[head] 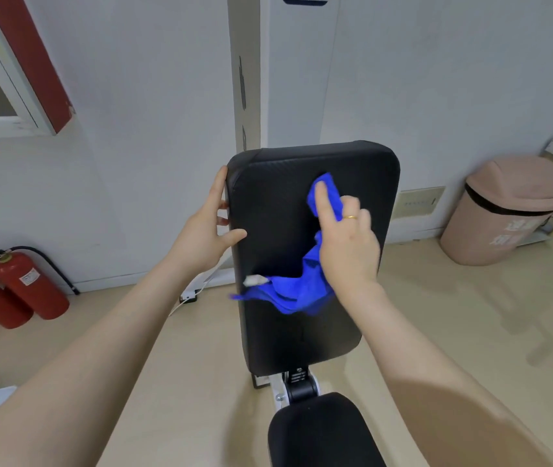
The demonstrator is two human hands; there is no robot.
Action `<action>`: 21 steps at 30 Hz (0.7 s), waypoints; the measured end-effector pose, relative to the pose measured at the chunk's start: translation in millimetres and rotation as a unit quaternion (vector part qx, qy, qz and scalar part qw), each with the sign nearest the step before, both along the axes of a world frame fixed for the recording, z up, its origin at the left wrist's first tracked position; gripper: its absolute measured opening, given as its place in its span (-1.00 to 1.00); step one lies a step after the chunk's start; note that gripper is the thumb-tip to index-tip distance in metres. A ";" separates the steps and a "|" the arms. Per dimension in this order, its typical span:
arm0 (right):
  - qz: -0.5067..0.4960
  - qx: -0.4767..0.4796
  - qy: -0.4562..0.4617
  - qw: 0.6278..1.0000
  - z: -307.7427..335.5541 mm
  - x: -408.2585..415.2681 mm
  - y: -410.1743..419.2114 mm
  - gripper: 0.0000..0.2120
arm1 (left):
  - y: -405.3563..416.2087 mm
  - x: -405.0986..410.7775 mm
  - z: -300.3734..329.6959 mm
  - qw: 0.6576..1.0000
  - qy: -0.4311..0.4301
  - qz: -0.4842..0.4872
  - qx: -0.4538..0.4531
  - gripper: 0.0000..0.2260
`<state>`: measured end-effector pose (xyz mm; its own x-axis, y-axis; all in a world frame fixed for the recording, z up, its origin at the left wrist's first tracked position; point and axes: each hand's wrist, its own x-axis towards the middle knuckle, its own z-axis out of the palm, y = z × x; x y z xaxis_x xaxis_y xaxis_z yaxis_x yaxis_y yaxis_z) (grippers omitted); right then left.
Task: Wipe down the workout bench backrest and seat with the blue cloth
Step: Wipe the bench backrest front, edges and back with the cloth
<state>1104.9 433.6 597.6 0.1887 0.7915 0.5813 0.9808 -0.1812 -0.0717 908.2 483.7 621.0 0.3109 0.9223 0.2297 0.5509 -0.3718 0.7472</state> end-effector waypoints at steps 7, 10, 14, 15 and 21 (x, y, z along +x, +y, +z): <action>0.004 -0.048 0.115 0.992 1.6 -26.6 -5.9 -0.27 | -3.6 2.4 0.9 1.000 -0.002 0.010 -0.006 -0.19; 0.093 -0.045 0.022 0.994 -21.7 -59.7 -8.1 -0.25 | -3.5 3.8 1.3 1.000 0.006 0.009 -0.001 -0.20; 0.131 -0.060 -0.033 0.989 -35.1 -62.0 -6.5 -0.20 | -1.0 5.3 3.4 0.999 0.041 0.026 0.003 -0.20; 0.126 -0.040 -0.043 0.990 -35.5 -51.2 -3.9 -0.19 | -1.7 6.3 2.2 0.997 0.058 0.039 0.018 -0.18; -0.025 -0.042 0.066 0.997 -15.3 44.4 -1.2 -0.40 | -13.1 20.8 -10.7 0.983 0.106 0.128 0.083 -0.19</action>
<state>1149.3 432.4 582.2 0.2992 0.8246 0.4802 0.9536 -0.2400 -0.1821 928.9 470.6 610.3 0.1308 0.9319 0.3384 0.7792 -0.3077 0.5461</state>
